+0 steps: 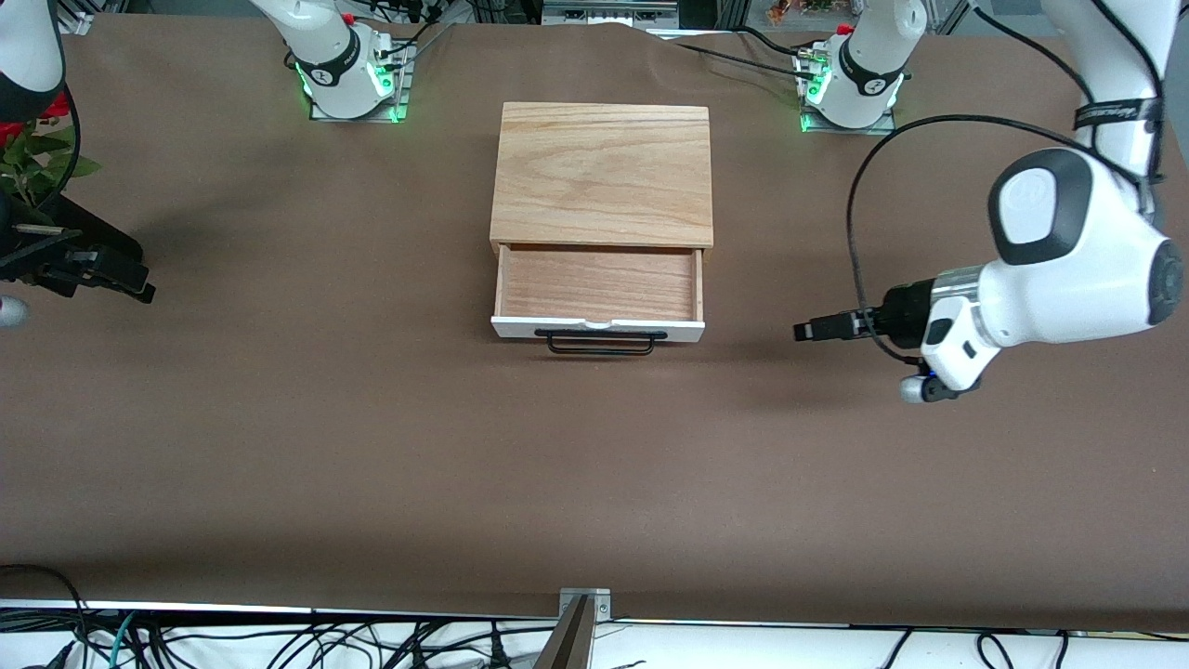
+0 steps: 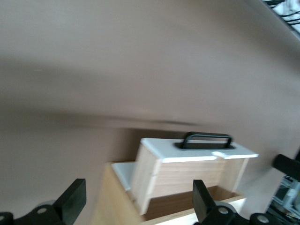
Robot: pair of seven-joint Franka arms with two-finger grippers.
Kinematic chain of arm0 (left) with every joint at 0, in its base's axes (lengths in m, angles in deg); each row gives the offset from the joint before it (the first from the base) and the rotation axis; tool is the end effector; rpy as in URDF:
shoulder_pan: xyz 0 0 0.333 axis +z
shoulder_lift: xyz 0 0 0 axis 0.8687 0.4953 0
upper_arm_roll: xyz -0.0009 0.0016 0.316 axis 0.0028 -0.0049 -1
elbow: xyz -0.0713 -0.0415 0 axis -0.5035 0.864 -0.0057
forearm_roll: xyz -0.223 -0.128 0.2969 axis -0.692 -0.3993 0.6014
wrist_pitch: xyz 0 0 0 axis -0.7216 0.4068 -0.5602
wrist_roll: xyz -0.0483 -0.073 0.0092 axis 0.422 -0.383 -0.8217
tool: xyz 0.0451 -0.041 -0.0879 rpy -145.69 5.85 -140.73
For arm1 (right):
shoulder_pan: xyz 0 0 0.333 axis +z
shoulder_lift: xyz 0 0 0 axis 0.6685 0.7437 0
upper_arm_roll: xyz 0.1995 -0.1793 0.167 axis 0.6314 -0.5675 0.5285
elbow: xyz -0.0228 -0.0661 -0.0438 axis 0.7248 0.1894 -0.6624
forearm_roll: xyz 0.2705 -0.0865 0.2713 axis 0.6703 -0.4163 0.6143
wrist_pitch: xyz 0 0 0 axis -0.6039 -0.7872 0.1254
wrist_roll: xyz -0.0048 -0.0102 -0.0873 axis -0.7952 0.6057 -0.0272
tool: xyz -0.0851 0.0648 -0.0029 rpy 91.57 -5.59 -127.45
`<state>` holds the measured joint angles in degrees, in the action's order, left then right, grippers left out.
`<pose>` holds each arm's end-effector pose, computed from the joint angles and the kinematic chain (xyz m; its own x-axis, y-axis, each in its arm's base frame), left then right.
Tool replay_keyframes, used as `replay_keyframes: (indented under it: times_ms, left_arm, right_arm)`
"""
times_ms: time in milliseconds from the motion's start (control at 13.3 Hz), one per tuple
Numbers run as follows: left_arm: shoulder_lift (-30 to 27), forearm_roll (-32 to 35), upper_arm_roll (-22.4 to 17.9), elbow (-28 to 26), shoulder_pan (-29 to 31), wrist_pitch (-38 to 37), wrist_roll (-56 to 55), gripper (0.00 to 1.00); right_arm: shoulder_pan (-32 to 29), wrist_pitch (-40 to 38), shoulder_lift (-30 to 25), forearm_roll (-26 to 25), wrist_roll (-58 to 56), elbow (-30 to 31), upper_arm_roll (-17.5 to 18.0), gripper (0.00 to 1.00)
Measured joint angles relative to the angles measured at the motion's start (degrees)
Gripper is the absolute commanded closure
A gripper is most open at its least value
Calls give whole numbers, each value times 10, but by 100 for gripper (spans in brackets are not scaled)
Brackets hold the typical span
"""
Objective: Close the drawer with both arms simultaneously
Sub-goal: 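Bring the left gripper to the drawer front while the right gripper approaches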
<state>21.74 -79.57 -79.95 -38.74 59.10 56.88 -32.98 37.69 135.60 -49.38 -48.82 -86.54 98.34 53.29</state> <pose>0.6430 -0.1531 0.4251 0.9481 0.1628 -0.2733 0.2908 -0.7919 0.5371 0.6118 -0.0271 0.5653 0.9969 -0.0698 0.0366 -0.0702 -0.9975 0.0086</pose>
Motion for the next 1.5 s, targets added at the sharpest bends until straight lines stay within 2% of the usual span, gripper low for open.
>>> replay_keyframes:
  times_ms: [150, 375, 750, 1125, 1500]
  left_arm:
    - [17, -24, 1, 0, -34, 47, -1, 0]
    - [53, -24, 2, 7, -73, 79, 0, 0]
    - [125, -24, 2, 87, -113, 100, 0, 0]
    - [165, 45, 1, 106, -140, 137, 1, 0]
    - [176, 48, 1, 96, -153, 128, 1, 0]
  right_arm:
    - [5, 0, 2, 0, 1, 0, 1, 0]
    - [27, 5, 24, 0, 2, 0, 2, 0]
    - [72, 35, 85, 18, 4, 1, 3, 0]
    - [142, 112, 143, 38, 6, 1, 5, 0]
    - [194, 148, 178, 149, 7, -7, 5, 0]
